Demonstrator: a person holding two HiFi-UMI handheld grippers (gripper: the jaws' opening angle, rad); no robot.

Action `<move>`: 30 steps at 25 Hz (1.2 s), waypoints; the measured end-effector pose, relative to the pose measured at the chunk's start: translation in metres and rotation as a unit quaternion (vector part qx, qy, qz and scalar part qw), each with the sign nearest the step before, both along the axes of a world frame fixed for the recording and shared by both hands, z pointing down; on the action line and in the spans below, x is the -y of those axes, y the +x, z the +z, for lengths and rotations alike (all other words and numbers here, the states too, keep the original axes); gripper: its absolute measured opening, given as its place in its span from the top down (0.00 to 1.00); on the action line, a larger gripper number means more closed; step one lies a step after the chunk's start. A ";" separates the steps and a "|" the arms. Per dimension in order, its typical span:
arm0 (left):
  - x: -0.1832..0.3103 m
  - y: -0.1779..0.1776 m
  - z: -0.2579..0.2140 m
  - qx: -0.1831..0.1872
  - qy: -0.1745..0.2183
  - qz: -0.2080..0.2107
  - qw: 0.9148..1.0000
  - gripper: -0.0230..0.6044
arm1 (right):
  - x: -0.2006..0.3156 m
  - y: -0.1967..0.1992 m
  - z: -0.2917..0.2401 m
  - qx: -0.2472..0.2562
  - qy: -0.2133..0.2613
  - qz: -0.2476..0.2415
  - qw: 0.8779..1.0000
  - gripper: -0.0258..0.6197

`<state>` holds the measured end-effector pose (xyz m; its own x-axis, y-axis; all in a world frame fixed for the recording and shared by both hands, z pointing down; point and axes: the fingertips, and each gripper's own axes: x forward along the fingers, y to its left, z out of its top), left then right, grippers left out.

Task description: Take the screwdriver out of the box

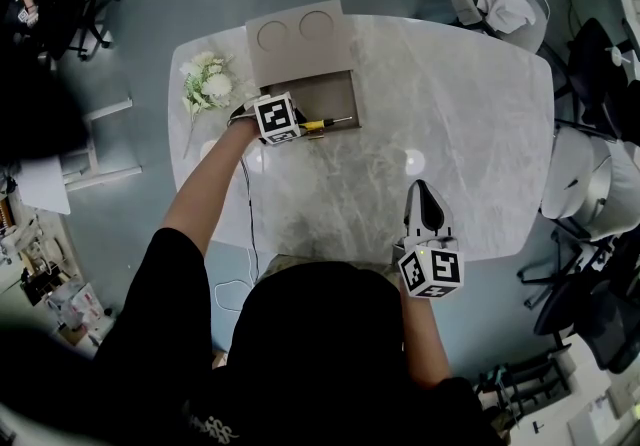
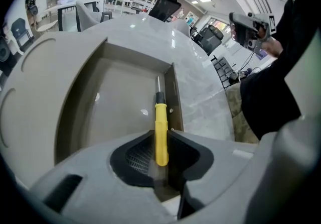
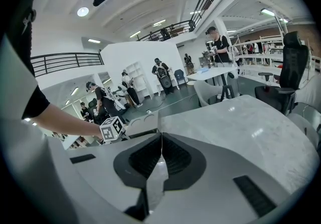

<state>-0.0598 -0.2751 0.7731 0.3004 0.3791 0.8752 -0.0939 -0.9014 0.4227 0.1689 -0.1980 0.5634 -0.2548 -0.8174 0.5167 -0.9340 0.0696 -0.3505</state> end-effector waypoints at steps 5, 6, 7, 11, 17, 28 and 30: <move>0.002 0.003 0.005 0.001 0.010 -0.007 1.000 0.82 | -0.001 0.002 0.001 0.000 0.002 0.001 1.000 0.94; 0.002 0.003 0.006 0.005 0.016 -0.002 1.000 0.81 | -0.001 0.002 0.001 0.000 0.001 0.001 1.000 0.94; 0.002 0.002 0.008 0.011 0.024 0.007 1.000 0.81 | -0.002 0.001 0.001 0.001 0.002 0.001 1.000 0.94; 0.002 0.003 0.010 0.024 0.040 0.033 0.998 0.82 | -0.003 0.002 -0.001 0.004 0.004 0.002 1.000 0.94; -0.004 -0.001 0.017 0.030 0.064 0.045 0.997 0.83 | -0.006 0.004 -0.003 0.003 0.007 0.002 1.000 0.94; 0.002 -0.011 -0.032 -0.002 0.132 -0.023 0.991 0.83 | -0.022 -0.009 -0.036 -0.013 0.047 -0.015 0.999 0.94; -0.002 -0.015 -0.052 -0.019 0.150 -0.038 0.988 0.83 | -0.031 -0.019 -0.047 -0.018 0.058 -0.023 0.998 0.94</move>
<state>-0.0744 -0.2726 0.7213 0.3525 0.0795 0.9324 -0.1555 -0.9776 0.1422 0.1503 -0.1670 0.5162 -0.2761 -0.8599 0.4293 -0.9406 0.1498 -0.3048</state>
